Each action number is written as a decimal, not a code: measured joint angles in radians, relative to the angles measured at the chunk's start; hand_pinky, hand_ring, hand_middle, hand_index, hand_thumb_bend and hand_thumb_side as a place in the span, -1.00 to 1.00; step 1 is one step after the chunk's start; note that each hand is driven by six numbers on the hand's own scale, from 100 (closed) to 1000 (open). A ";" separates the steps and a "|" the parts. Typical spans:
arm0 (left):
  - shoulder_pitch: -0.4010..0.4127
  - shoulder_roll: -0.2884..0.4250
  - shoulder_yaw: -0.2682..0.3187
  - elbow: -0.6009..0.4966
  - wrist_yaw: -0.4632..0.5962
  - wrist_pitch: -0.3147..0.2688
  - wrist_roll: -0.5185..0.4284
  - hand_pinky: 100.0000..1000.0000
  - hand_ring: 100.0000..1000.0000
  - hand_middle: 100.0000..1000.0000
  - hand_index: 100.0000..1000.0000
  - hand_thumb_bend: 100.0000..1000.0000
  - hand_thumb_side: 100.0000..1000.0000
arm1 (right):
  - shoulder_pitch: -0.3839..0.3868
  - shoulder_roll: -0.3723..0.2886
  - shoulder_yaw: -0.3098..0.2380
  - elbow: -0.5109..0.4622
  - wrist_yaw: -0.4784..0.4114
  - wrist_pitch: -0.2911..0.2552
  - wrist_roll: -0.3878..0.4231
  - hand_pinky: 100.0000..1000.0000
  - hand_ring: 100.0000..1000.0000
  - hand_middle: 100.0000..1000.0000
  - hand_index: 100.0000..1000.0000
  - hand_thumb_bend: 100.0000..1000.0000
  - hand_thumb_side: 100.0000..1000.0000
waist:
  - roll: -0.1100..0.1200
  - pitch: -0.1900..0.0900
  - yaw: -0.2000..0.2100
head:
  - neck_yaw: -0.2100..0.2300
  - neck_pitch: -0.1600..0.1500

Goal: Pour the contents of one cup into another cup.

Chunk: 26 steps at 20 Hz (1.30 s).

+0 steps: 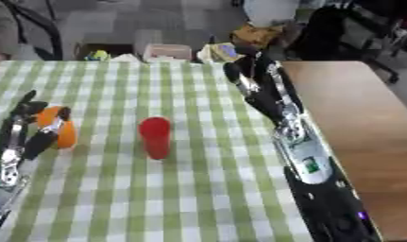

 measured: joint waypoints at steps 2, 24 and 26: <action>-0.002 0.000 0.000 0.013 -0.003 0.000 0.001 0.60 0.60 0.42 0.98 -0.02 0.29 | 0.000 0.001 0.002 0.001 0.000 0.000 0.001 0.40 0.17 0.11 0.62 -0.02 0.25 | 0.000 0.000 0.000 | 0.000 0.000; -0.040 -0.010 -0.013 0.088 -0.038 -0.045 -0.026 0.52 0.50 0.24 0.97 -0.15 0.28 | 0.000 0.002 0.003 0.004 -0.005 -0.001 0.007 0.40 0.17 0.11 0.62 -0.04 0.26 | 0.001 0.001 -0.010 | 0.001 -0.001; -0.041 -0.010 -0.013 0.092 -0.043 -0.047 -0.028 0.51 0.49 0.22 0.97 -0.17 0.28 | 0.000 0.002 0.003 0.004 -0.006 -0.001 0.008 0.40 0.17 0.11 0.62 -0.05 0.26 | 0.001 0.001 -0.009 | 0.001 -0.001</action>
